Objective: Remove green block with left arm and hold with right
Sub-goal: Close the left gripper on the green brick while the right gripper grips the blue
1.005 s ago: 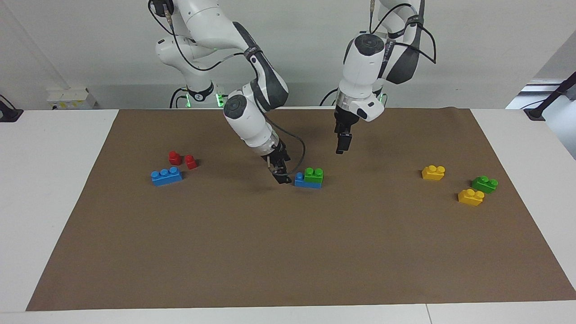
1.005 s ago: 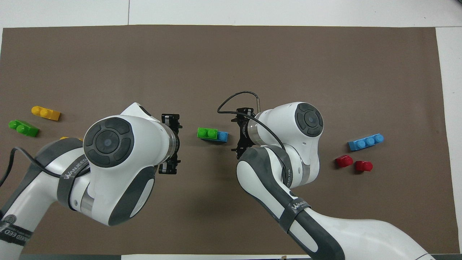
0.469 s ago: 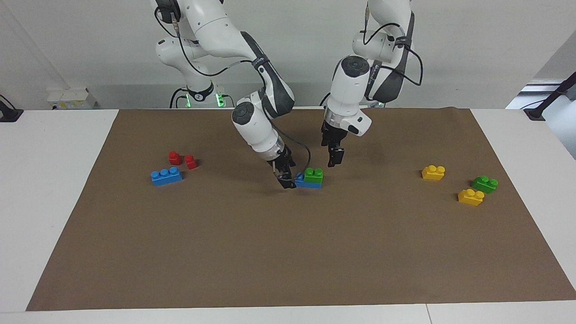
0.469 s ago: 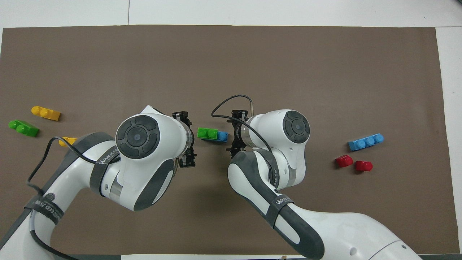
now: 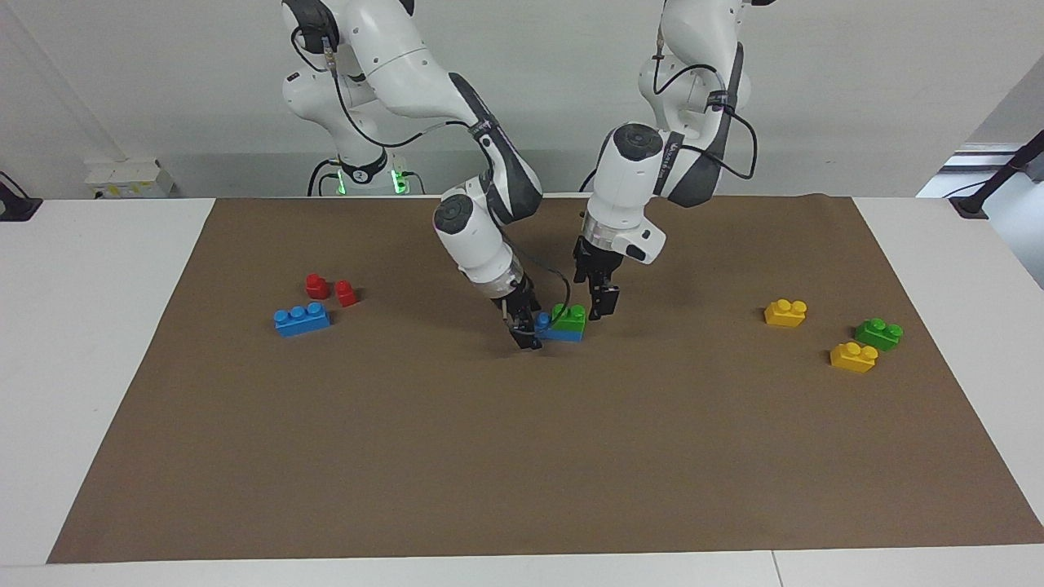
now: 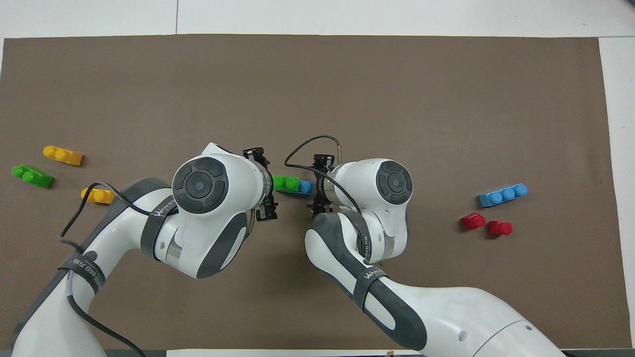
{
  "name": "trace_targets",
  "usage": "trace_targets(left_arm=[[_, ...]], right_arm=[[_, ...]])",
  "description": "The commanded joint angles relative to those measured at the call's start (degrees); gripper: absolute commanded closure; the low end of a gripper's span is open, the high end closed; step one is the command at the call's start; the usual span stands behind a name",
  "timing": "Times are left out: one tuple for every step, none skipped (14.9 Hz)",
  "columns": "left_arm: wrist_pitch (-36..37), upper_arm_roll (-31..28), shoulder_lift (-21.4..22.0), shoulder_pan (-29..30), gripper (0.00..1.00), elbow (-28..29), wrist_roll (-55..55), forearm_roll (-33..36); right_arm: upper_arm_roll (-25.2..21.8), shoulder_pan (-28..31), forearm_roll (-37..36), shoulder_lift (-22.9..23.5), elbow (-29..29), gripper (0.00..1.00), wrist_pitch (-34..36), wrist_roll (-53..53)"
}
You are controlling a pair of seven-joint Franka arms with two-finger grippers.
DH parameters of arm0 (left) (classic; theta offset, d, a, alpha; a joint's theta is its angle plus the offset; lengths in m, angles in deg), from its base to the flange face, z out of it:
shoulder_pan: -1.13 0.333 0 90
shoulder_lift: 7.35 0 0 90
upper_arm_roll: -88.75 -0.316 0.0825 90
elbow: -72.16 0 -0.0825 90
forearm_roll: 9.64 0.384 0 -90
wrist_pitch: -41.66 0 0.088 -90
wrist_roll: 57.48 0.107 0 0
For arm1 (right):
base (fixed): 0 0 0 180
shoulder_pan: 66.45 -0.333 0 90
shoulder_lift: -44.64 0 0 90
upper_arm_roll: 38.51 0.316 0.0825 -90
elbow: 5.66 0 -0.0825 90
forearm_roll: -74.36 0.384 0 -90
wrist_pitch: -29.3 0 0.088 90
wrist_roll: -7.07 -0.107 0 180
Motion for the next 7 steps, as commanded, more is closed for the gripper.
trace_targets(left_arm=[[-2.7, -0.9, -1.5, -1.1, 0.0, 0.4, -1.0, -0.1], [-2.7, -0.9, -2.3, -1.1, 0.0, 0.2, -1.0, 0.0], [-2.7, -0.9, -2.8, -1.3, 0.0, 0.0, -1.0, 0.0], [-2.8, -1.0, -3.8, -1.5, 0.0, -0.2, -1.0, 0.4], [-2.7, -0.9, -4.7, -1.9, 0.0, -0.5, -1.0, 1.6], [-2.7, -0.9, -4.9, -2.3, 0.0, -0.7, -1.2, 2.0], [-2.7, -0.9, -4.9, -2.3, 0.0, -0.9, -1.2, 2.1]], right_arm=[[0.0, -0.4, 2.1, 0.7, -0.4, 0.12, -1.5, 0.0], [0.0, -0.5, 2.1, 0.6, -0.4, 0.19, -1.5, 0.0], [0.0, -0.5, 2.1, 0.7, -0.4, 0.26, -1.5, 0.0], [0.0, -0.4, 2.1, 0.7, -0.4, 0.32, -1.5, 0.0], [0.0, -0.4, 2.1, 0.6, -0.4, 0.4, -1.5, 0.0], [0.0, -0.5, 2.1, 0.7, -0.4, 0.48, -1.5, 0.0], [0.0, -0.4, 2.2, 0.7, -0.4, 0.57, -1.5, 0.0]])
